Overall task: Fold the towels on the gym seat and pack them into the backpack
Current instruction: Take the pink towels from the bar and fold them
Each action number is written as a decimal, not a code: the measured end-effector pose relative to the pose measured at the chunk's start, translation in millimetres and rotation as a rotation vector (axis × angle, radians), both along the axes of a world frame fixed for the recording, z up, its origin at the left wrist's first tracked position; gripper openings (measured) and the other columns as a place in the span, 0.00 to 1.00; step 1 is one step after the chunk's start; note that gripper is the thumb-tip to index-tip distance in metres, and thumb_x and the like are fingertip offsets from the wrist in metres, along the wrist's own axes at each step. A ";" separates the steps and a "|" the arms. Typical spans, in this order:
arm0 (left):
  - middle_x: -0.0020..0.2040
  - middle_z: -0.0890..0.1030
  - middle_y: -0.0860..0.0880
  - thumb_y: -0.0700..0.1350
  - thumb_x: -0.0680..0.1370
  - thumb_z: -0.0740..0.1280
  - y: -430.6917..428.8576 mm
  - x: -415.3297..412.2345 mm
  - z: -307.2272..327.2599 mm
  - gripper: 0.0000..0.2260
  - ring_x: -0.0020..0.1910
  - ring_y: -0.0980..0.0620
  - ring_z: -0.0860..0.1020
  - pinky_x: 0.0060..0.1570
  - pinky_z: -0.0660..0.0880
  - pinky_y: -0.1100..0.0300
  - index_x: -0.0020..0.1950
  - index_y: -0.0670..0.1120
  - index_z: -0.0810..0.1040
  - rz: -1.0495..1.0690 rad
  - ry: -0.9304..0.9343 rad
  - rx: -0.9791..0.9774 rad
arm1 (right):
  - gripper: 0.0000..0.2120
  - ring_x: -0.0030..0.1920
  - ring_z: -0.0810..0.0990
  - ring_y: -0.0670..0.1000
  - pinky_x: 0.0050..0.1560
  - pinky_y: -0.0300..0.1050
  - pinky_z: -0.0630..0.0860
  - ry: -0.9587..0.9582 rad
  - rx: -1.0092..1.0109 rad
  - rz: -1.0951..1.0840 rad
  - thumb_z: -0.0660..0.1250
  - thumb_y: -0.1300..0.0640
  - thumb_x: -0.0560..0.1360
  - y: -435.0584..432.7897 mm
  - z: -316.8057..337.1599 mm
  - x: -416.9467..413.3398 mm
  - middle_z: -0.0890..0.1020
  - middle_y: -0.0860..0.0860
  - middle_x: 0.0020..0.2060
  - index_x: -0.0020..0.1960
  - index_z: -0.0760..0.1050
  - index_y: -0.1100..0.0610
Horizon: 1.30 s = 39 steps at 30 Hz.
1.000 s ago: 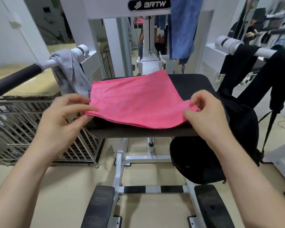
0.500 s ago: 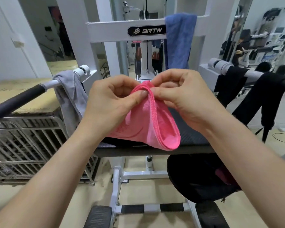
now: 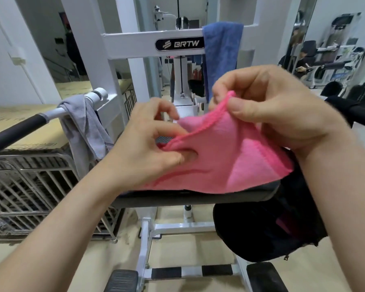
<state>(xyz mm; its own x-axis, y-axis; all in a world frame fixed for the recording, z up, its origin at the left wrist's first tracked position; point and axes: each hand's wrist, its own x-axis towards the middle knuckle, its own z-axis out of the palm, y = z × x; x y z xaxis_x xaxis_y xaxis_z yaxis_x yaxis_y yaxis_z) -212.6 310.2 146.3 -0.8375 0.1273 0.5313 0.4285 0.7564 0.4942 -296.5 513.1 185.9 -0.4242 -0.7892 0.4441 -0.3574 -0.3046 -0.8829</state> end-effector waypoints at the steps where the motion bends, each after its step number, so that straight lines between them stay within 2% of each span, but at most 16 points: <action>1: 0.62 0.74 0.56 0.57 0.65 0.74 1.8 1.5 1.6 0.08 0.63 0.55 0.70 0.63 0.64 0.63 0.39 0.55 0.85 -0.072 -0.053 -0.017 | 0.02 0.37 0.77 0.46 0.40 0.35 0.75 -0.024 -0.010 0.072 0.68 0.64 0.73 7.1 3.3 0.0 0.78 0.53 0.37 0.44 0.76 0.60; 3: 0.63 0.77 0.56 0.50 0.68 0.75 11.3 3.3 3.8 0.07 0.65 0.56 0.73 0.63 0.68 0.58 0.43 0.50 0.87 -0.377 -0.246 0.121 | 0.02 0.36 0.76 0.45 0.40 0.35 0.75 -0.037 -0.027 0.148 0.63 0.64 0.73 11.4 5.9 -1.2 0.76 0.54 0.38 0.46 0.73 0.62; 4: 0.57 0.81 0.56 0.45 0.71 0.75 19.5 4.3 3.9 0.02 0.58 0.57 0.78 0.57 0.73 0.61 0.42 0.50 0.86 -0.535 -0.364 0.230 | 0.02 0.36 0.76 0.45 0.40 0.34 0.75 -0.026 -0.023 0.157 0.61 0.65 0.74 10.6 6.1 -3.4 0.75 0.54 0.39 0.46 0.72 0.62; 5: 0.49 0.84 0.57 0.42 0.72 0.73 27.1 3.1 -1.6 0.06 0.49 0.60 0.81 0.50 0.75 0.65 0.41 0.52 0.86 -0.619 -0.448 0.318 | 0.02 0.37 0.76 0.44 0.40 0.34 0.74 0.001 -0.008 0.143 0.61 0.65 0.75 9.5 5.9 -7.3 0.74 0.55 0.40 0.47 0.71 0.62; 8: 0.36 0.82 0.59 0.47 0.71 0.73 41.1 -3.4 -32.4 0.03 0.36 0.62 0.79 0.40 0.75 0.67 0.37 0.53 0.84 -0.655 -0.556 0.478 | 0.04 0.40 0.75 0.43 0.44 0.33 0.73 0.204 0.107 -0.020 0.61 0.67 0.78 9.2 5.4 -27.1 0.75 0.52 0.41 0.49 0.72 0.60; 10: 0.36 0.82 0.57 0.51 0.70 0.75 44.1 -5.4 -53.9 0.05 0.36 0.60 0.78 0.39 0.74 0.65 0.37 0.51 0.84 -0.595 -0.611 0.547 | 0.05 0.40 0.75 0.40 0.45 0.32 0.72 0.371 0.196 -0.196 0.63 0.66 0.78 10.9 4.6 -43.7 0.76 0.48 0.40 0.48 0.73 0.58; 13: 0.33 0.80 0.56 0.45 0.70 0.71 38.6 -6.5 -81.1 0.05 0.33 0.60 0.76 0.37 0.72 0.66 0.34 0.49 0.83 -0.510 -0.680 0.539 | 0.03 0.44 0.77 0.45 0.49 0.38 0.73 0.682 0.323 -0.526 0.65 0.61 0.78 6.0 0.9 -73.0 0.78 0.46 0.42 0.49 0.75 0.55; 17: 0.34 0.72 0.39 0.48 0.66 0.68 15.3 -15.2 -97.3 0.20 0.35 0.50 0.70 0.35 0.66 0.51 0.36 0.29 0.72 -0.218 -0.600 0.420 | 0.02 0.46 0.74 0.47 0.46 0.39 0.66 0.826 0.444 -0.698 0.64 0.59 0.78 -9.7 -14.7 -106.5 0.77 0.47 0.45 0.48 0.73 0.52; 20: 0.28 0.66 0.43 0.46 0.63 0.66 -8.1 -25.9 -90.1 0.13 0.26 0.53 0.66 0.27 0.62 0.61 0.31 0.37 0.69 0.062 -0.516 0.530 | 0.03 0.46 0.71 0.50 0.44 0.40 0.62 0.791 0.419 -0.819 0.62 0.59 0.79 -25.4 -31.4 -126.7 0.76 0.50 0.45 0.52 0.72 0.57; 22: 0.24 0.69 0.49 0.42 0.69 0.68 -29.0 -36.5 -80.1 0.11 0.20 0.54 0.66 0.22 0.61 0.67 0.28 0.45 0.71 0.189 -0.547 0.630 | 0.01 0.45 0.71 0.52 0.44 0.45 0.63 0.746 0.459 -0.879 0.59 0.58 0.80 -37.7 -43.0 -141.1 0.75 0.51 0.44 0.52 0.69 0.55; 25: 0.30 0.79 0.44 0.48 0.76 0.69 -72.0 -56.6 -70.2 0.13 0.26 0.51 0.75 0.26 0.72 0.64 0.35 0.41 0.81 0.268 -0.611 0.560 | 0.02 0.43 0.71 0.57 0.43 0.51 0.67 0.688 0.595 -0.916 0.58 0.58 0.80 -59.2 -62.5 -166.5 0.75 0.55 0.43 0.50 0.65 0.54; 28: 0.38 0.85 0.42 0.57 0.67 0.73 -113.6 -80.1 -60.5 0.21 0.32 0.48 0.80 0.34 0.77 0.58 0.44 0.39 0.84 0.306 -0.690 0.487 | 0.03 0.45 0.75 0.63 0.43 0.55 0.69 0.678 0.749 -0.935 0.58 0.60 0.80 -76.0 -81.6 -187.6 0.78 0.62 0.45 0.52 0.66 0.59; 30: 0.37 0.85 0.46 0.56 0.65 0.76 -135.6 -103.6 -59.2 0.17 0.33 0.50 0.82 0.35 0.78 0.59 0.43 0.43 0.85 0.359 -0.666 0.404 | 0.05 0.47 0.76 0.66 0.42 0.55 0.68 0.676 0.801 -0.971 0.58 0.61 0.80 -84.1 -93.7 -198.3 0.79 0.65 0.47 0.54 0.66 0.62; 32: 0.37 0.85 0.50 0.53 0.67 0.77 -155.5 -132.4 -63.1 0.12 0.34 0.52 0.82 0.33 0.76 0.63 0.44 0.47 0.83 0.456 -0.512 0.339 | 0.07 0.47 0.76 0.67 0.43 0.55 0.69 0.625 0.783 -1.058 0.58 0.59 0.79 -90.6 -104.2 -206.3 0.79 0.66 0.47 0.55 0.67 0.62; 36: 0.52 0.77 0.43 0.54 0.68 0.75 -176.6 -158.7 -84.7 0.20 0.54 0.43 0.75 0.53 0.72 0.51 0.56 0.49 0.76 0.701 -0.182 -0.076 | 0.19 0.53 0.77 0.66 0.49 0.57 0.72 0.515 0.811 -1.220 0.62 0.47 0.78 -92.7 -116.4 -203.1 0.78 0.63 0.53 0.61 0.67 0.59; 39: 0.45 0.78 0.48 0.58 0.72 0.70 -161.9 -126.4 -90.4 0.14 0.47 0.45 0.75 0.45 0.69 0.52 0.49 0.51 0.75 0.717 -0.154 -0.040 | 0.21 0.54 0.78 0.61 0.53 0.55 0.74 0.440 0.893 -1.221 0.62 0.41 0.76 -75.9 -122.3 -181.0 0.79 0.58 0.54 0.61 0.71 0.56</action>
